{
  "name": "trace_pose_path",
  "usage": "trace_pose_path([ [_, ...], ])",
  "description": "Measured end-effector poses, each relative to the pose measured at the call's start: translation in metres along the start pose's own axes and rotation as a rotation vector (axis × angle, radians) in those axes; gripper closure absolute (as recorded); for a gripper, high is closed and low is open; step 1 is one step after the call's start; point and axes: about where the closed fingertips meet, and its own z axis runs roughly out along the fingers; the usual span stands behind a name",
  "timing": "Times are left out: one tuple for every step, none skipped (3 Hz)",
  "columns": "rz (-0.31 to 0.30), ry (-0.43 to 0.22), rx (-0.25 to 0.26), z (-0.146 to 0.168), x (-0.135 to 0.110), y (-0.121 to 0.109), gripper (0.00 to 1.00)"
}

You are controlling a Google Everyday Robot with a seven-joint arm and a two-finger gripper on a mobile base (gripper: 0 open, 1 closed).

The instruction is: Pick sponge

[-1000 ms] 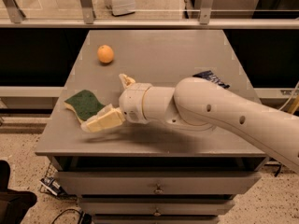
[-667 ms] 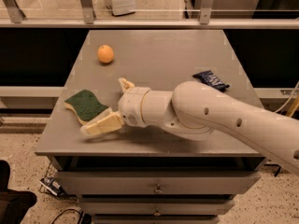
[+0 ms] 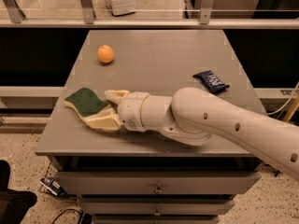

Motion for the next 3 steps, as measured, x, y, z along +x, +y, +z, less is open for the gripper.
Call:
trace_pose_path([
  [-0.003, -0.010, -0.005, 0.0012, 0.0013, 0.0016, 0.59],
  [-0.006, -0.011, -0.008, 0.0021, 0.0004, 0.0031, 0.84],
  [-0.008, -0.011, -0.011, 0.0030, -0.0009, 0.0046, 1.00],
])
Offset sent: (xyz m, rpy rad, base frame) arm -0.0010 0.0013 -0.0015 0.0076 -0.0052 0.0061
